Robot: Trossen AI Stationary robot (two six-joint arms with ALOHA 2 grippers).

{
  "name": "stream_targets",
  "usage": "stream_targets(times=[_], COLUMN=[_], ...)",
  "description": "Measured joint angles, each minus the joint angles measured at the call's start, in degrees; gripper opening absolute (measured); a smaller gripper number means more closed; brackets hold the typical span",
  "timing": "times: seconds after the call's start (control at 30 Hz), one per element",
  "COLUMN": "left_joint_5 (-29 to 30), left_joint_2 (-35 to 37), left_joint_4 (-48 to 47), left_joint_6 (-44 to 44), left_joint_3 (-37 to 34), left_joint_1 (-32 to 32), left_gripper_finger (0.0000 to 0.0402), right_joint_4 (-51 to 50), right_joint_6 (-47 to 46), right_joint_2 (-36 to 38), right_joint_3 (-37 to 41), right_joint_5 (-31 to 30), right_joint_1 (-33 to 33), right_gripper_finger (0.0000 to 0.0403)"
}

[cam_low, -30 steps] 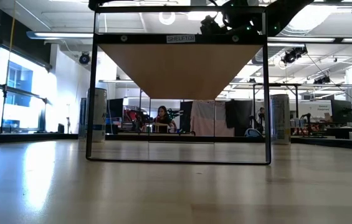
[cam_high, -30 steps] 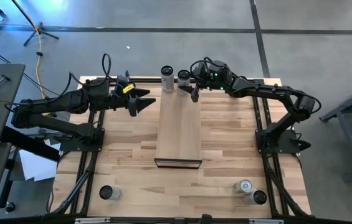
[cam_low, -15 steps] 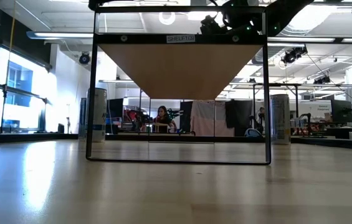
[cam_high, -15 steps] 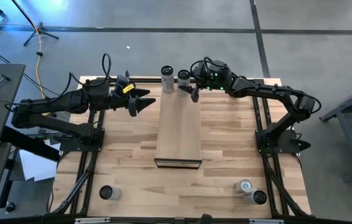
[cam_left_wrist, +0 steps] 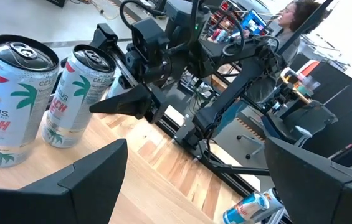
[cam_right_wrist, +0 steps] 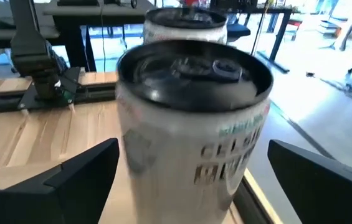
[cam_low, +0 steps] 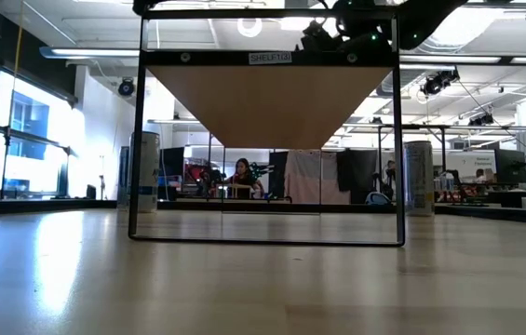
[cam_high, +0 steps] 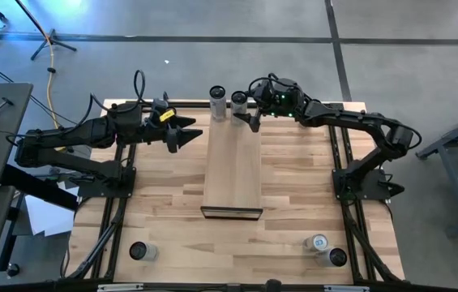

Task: Place canned beverage on shelf
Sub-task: Put the white pink soda can on the shelf aligned with the white pink soda can

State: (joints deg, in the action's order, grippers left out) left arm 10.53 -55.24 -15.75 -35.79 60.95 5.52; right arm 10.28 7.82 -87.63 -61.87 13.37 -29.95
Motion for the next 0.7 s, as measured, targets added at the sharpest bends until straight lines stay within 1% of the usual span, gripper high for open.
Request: stream_targets(times=[0.17,0.3,0.53,0.63,0.7], left_joint_5=[-0.6,-0.6,0.5,2.3,3.8], left_joint_2=[0.0,0.0,0.0,0.0,0.0], left_joint_4=[-0.8,-1.3,-1.1,-1.0,-1.1], left_joint_6=[0.0,0.8,3.4,4.6,5.3], left_joint_3=[0.0,0.0,0.0,0.0,0.0], left_joint_1=[0.0,0.1,0.1,0.1,0.1], left_gripper_finger=[0.0347,0.0347,0.0347,0.0347,0.0347], right_joint_4=[-3.4,-8.0,-18.5,-22.3,-24.3], right_joint_6=[0.2,1.4,2.7,0.8,-3.4], right_joint_2=[2.1,3.8,7.8,9.8,11.2], right_joint_3=[0.0,0.0,0.0,0.0,0.0], right_joint_5=[0.1,-0.3,-4.0,-4.0,-3.9], right_joint_1=[-0.2,-0.7,-1.2,-1.2,-1.1], right_gripper_finger=[0.0397,0.0397,0.0397,0.0397,0.0397])
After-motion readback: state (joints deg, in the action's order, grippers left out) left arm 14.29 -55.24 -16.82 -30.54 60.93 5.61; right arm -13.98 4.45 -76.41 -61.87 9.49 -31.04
